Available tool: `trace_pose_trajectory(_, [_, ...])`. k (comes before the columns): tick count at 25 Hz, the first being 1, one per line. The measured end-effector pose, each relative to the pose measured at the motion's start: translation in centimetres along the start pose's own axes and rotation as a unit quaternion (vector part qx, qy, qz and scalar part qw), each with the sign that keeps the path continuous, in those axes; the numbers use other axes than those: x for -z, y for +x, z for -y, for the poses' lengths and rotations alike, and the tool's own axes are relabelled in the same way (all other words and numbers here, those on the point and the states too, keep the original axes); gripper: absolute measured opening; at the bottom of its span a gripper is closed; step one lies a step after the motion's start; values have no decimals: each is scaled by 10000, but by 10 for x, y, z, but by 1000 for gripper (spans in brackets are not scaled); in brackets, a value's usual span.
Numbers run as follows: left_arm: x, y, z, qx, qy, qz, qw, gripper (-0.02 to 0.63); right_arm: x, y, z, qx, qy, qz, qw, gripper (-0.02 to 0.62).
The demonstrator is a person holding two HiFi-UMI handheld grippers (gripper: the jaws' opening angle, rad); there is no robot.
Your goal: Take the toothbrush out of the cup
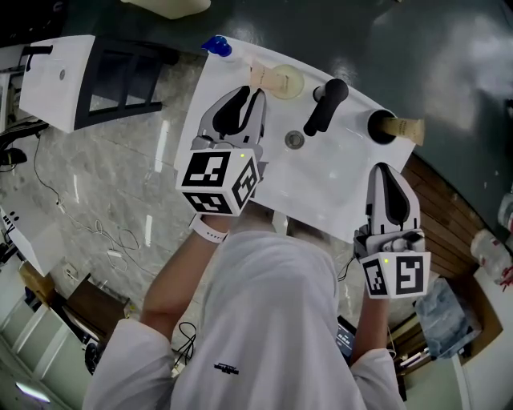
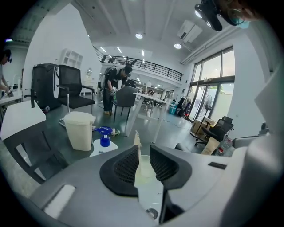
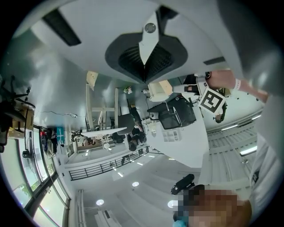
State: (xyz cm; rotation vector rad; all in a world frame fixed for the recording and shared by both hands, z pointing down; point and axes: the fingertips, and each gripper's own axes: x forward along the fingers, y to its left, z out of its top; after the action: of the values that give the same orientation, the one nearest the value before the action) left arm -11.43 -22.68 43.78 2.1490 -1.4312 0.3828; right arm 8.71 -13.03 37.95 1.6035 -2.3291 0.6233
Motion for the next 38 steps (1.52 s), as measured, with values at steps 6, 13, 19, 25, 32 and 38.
trace_pose_trajectory(6, [0,17,-5,-60,4,-20,10000,78,8,3,5,10,53,-106,9999,8])
trace_pose_trajectory(13, [-2,26,-10,-178,60,-19,9998,52,12,3,12,46,79,-163,9998,8])
trace_pose_trajectory(19, [-3,27,-11,-268,99,-17,9996,9,11,2,15,62,76,-114,9999,8])
trace_pose_trajectory(25, [-10,20,-6,-228,109,78,9997,8,8,-2,15,61,48,-42,10000,8])
trace_pose_trajectory(32, [-32,-2,4,-202,112,311,9993,8,4,-11,12,48,30,47,10000,8])
trace_pose_trajectory(38, [-48,-32,17,-151,193,490,9985,8,-14,-30,3,58,-83,282,9996,8])
